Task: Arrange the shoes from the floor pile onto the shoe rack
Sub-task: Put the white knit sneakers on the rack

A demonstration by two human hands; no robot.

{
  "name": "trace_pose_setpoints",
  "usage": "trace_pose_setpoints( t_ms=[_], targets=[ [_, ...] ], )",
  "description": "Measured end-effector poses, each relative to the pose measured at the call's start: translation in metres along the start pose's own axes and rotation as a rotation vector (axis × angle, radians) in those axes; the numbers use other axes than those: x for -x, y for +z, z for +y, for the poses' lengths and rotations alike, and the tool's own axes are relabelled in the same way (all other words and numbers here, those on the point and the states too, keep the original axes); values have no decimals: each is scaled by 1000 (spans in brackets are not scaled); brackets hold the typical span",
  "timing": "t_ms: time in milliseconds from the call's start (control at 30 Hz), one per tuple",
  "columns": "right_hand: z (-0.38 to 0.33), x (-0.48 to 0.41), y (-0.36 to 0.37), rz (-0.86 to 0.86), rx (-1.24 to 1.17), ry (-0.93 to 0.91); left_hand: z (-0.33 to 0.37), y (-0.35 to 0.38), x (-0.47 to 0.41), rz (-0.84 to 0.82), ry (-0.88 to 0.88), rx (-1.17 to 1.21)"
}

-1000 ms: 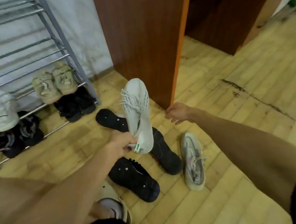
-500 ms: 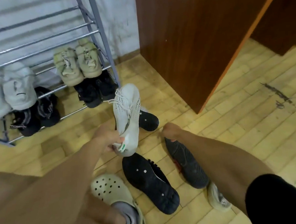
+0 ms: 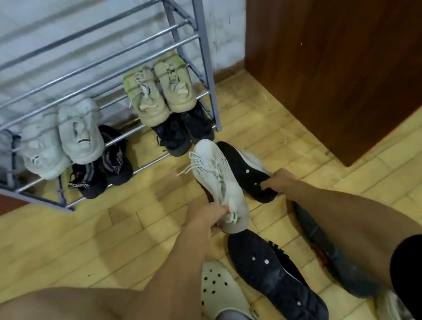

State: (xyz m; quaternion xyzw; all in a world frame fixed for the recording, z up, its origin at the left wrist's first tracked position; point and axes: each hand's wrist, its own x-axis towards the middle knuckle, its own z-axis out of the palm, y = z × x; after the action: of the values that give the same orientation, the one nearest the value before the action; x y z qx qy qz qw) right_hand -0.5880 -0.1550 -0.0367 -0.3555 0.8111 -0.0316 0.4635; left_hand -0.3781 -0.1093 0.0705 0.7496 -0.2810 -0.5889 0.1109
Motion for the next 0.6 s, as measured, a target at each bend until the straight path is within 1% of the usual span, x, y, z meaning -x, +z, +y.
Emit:
trace_pose_setpoints(
  t_ms=[67,100,167,267,300,333,367,400,467,500,533,600],
  targets=[
    [1,12,-4,-50,26,-63,1,0,2,-12,-13,57],
    [1,19,-6,-20,37,-91,1,1,3,-16,-16,88],
    [1,33,-10,127,61,-151,-2,1,4,-16,-10,121],
    [14,55,-4,391,211,-271,-6,1,13,-13,13,156],
    [23,63,2,446,272,-309,-8,1,15,-12,19,163],
    [35,69,10,464,332,-352,-10,2,18,-19,19,168],
    [47,75,19,434,396,-401,-12,2,21,-29,12,167],
    [60,79,28,351,456,-459,-15,2,25,-35,6,160],
    [81,85,42,106,513,-571,-22,3,29,-26,-5,130],
    [86,86,45,26,507,-610,-26,3,30,-14,-8,130],
    [89,87,46,1,479,-629,-30,3,31,-8,-13,135],
    [82,86,40,54,389,-579,-38,3,30,-4,-18,141]
  ],
)
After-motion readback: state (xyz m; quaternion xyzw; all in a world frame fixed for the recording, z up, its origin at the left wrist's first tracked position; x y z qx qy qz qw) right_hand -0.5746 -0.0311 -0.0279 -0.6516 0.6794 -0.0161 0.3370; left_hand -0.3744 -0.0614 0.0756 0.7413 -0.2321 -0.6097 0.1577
